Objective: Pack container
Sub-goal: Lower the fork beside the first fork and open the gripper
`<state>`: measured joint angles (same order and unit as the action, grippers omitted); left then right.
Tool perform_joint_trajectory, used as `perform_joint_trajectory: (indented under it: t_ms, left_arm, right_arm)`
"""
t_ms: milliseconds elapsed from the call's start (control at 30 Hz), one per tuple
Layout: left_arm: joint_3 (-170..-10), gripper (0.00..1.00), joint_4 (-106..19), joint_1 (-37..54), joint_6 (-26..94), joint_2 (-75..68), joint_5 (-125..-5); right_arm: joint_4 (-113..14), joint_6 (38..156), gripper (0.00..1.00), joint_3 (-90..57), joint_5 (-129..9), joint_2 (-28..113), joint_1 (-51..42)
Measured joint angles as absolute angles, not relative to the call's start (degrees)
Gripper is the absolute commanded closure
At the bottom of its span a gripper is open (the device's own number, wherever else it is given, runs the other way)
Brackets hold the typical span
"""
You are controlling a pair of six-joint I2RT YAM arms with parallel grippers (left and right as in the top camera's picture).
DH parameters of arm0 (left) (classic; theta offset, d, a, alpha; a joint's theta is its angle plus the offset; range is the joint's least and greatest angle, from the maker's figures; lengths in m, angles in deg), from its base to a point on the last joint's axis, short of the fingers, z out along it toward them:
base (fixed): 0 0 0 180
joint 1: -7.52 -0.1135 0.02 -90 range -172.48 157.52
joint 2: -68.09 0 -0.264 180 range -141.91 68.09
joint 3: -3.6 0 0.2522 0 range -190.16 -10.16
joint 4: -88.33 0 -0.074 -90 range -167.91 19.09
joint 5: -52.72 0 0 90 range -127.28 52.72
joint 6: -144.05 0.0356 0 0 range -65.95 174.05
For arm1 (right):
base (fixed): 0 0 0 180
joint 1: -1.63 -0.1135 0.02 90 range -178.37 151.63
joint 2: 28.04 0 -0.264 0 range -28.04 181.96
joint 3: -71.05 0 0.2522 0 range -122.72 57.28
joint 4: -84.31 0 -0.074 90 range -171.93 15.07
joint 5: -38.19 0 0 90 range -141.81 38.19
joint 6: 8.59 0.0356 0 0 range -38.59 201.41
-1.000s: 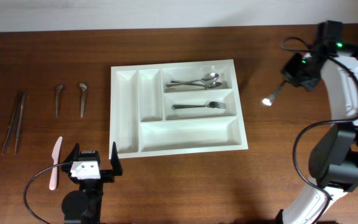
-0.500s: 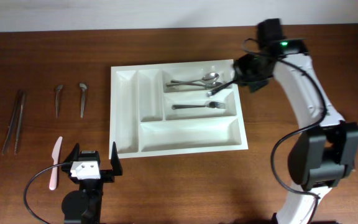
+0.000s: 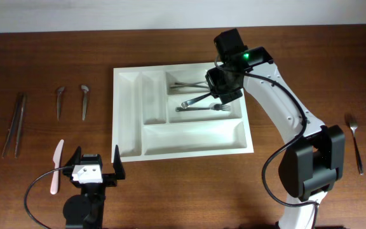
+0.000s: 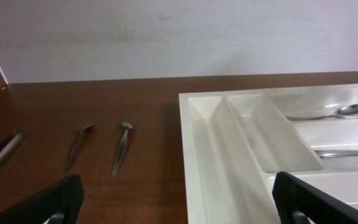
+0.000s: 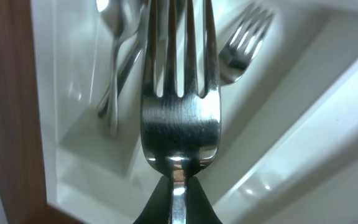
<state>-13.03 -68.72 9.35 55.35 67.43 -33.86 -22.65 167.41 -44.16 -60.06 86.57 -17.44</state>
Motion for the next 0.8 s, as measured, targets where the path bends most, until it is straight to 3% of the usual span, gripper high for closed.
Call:
perform_joint_trajectory:
  t_ms: [800]
  left_arm:
    - [-13.0,0.01,-68.7,9.4,55.4,67.4,-33.9]
  right_arm:
    - [-29.2,173.0,0.95,-36.2,-55.9,88.6,-17.8]
